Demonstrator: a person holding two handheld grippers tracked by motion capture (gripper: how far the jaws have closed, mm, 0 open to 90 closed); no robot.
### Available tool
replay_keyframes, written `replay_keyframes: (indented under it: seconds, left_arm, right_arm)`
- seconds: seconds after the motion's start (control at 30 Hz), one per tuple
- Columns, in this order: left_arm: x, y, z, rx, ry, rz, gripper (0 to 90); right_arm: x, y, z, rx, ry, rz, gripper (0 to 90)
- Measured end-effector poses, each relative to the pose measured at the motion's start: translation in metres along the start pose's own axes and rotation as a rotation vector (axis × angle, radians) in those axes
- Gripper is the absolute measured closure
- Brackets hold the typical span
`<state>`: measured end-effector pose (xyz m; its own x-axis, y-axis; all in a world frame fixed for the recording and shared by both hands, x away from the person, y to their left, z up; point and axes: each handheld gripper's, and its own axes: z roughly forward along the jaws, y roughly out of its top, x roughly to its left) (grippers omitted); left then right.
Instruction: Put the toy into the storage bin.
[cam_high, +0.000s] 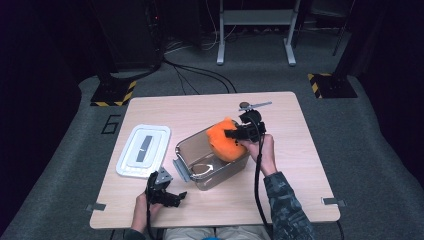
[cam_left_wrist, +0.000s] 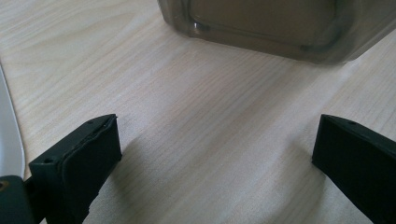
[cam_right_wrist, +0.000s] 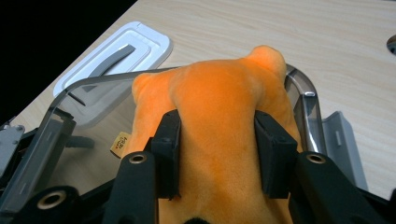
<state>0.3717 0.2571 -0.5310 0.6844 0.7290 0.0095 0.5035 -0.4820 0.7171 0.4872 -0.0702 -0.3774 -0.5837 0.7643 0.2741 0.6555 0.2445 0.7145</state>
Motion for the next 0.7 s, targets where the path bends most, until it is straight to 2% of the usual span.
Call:
replay_keyframes:
  seconds: [0.2, 0.27, 0.33, 0.47, 0.5, 0.7]
  left_arm:
    - [0.000, 0.000, 0.000, -0.001, 0.000, 0.000, 0.9]
    - [0.000, 0.000, 0.000, 0.000, 0.002, -0.001, 0.9]
    - [0.000, 0.000, 0.000, -0.001, 0.001, 0.000, 0.9]
    - [0.000, 0.000, 0.000, -0.001, 0.001, -0.001, 0.9]
    - [0.000, 0.000, 0.000, -0.003, 0.004, -0.001, 0.9]
    - [0.000, 0.000, 0.000, -0.001, 0.004, -0.001, 0.9]
  right_arm:
    - [-0.003, -0.005, 0.009, 0.028, 0.001, 0.008, 53.9]
    - [-0.003, -0.006, 0.014, 0.064, -0.017, 0.008, 47.5]
    - [-0.002, -0.006, 0.016, 0.071, -0.046, -0.008, 40.3]
    - [0.001, -0.006, 0.021, 0.101, -0.075, -0.026, 35.7]
    - [0.002, -0.007, 0.022, 0.115, -0.098, -0.042, 32.5]
    - [0.005, -0.007, 0.017, 0.109, -0.148, -0.070, 35.9]
